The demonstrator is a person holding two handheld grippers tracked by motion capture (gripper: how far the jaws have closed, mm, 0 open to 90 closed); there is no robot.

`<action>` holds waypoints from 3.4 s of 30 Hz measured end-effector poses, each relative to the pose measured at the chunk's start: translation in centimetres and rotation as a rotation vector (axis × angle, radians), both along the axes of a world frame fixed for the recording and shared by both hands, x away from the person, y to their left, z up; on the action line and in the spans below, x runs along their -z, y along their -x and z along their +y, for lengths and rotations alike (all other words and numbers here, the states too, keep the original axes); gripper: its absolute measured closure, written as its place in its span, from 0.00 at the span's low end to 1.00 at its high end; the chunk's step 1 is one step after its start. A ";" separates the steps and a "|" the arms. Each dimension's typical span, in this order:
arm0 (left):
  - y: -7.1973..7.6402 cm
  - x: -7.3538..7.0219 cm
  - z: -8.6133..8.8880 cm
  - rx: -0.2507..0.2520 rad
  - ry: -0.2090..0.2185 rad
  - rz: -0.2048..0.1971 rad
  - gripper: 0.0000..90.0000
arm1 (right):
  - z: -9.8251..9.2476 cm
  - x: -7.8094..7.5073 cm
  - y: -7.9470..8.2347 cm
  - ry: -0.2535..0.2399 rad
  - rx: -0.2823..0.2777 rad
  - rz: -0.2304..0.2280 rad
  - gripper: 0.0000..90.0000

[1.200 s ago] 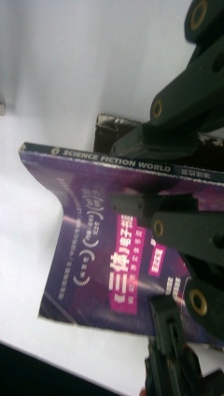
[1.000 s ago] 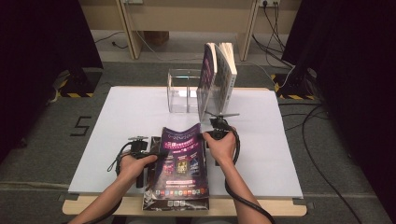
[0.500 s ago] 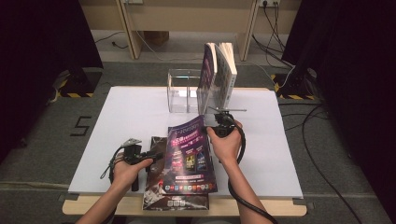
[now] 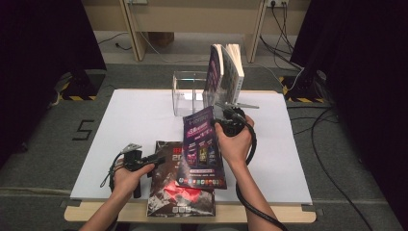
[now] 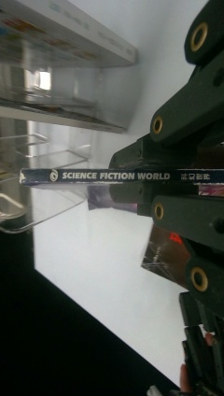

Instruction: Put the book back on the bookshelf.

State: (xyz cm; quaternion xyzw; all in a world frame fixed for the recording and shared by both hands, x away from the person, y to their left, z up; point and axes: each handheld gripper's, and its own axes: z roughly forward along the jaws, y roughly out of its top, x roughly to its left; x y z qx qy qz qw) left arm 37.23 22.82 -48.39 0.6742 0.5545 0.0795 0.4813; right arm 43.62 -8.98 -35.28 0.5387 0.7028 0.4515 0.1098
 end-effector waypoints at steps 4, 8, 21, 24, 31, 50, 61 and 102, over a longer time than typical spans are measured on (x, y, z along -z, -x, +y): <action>0.0 0.0 0.1 -0.014 -0.002 -0.012 0.59 | 0.0 -1.4 0.3 0.019 0.017 -0.061 0.94; 0.0 0.1 0.2 -0.017 -0.006 -0.008 0.58 | 0.0 -2.5 0.3 0.022 0.032 -0.099 0.94; 0.1 0.2 0.1 -0.009 -0.009 -0.010 0.58 | 0.2 -5.1 -0.3 0.009 0.057 -0.172 0.94; 0.1 0.3 0.0 -0.007 -0.010 -0.009 0.58 | 0.2 -5.5 -0.6 0.010 0.068 -0.190 0.94; 0.1 0.3 0.0 -0.007 -0.008 -0.011 0.58 | 0.5 -6.3 -1.4 0.002 0.099 -0.221 0.94; -0.1 0.6 0.1 -0.002 -0.003 -0.003 0.58 | 1.3 -7.9 -4.0 -0.004 0.165 -0.281 0.94; -0.1 0.3 0.3 -0.006 0.005 -0.007 0.58 | 1.3 -8.6 -5.3 -0.040 0.207 -0.295 0.94; -0.1 0.8 0.3 -0.001 -0.003 0.000 0.58 | 4.4 -6.5 -11.2 0.046 0.279 -0.382 0.94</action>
